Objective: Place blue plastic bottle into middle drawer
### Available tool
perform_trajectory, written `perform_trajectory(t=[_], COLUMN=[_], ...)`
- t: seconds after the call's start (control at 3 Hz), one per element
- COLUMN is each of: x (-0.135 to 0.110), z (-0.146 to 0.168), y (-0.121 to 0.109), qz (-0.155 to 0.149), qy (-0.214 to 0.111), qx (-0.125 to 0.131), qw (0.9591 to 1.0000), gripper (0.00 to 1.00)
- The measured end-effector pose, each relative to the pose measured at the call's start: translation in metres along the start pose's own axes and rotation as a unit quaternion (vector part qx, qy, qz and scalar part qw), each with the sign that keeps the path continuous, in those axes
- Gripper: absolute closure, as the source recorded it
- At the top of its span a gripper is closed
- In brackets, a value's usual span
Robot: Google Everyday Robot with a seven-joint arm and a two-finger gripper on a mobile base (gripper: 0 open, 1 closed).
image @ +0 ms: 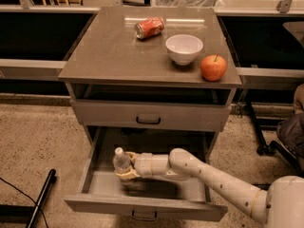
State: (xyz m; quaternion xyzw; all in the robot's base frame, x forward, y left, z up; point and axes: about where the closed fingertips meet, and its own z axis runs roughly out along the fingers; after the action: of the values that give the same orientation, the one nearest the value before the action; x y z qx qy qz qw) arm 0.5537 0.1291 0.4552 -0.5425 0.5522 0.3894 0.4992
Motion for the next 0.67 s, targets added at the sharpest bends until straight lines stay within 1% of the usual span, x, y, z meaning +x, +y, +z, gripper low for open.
perform_trajectory(t=[0.33,0.67], x=[0.0001,0.0001], z=[0.0000,0.0001], y=[0.0000,0.0001], qz=[0.000,0.000], qy=[0.000,0.000], qx=[0.000,0.000], qw=[1.0000,1.0000], gripper=[0.04,0.00])
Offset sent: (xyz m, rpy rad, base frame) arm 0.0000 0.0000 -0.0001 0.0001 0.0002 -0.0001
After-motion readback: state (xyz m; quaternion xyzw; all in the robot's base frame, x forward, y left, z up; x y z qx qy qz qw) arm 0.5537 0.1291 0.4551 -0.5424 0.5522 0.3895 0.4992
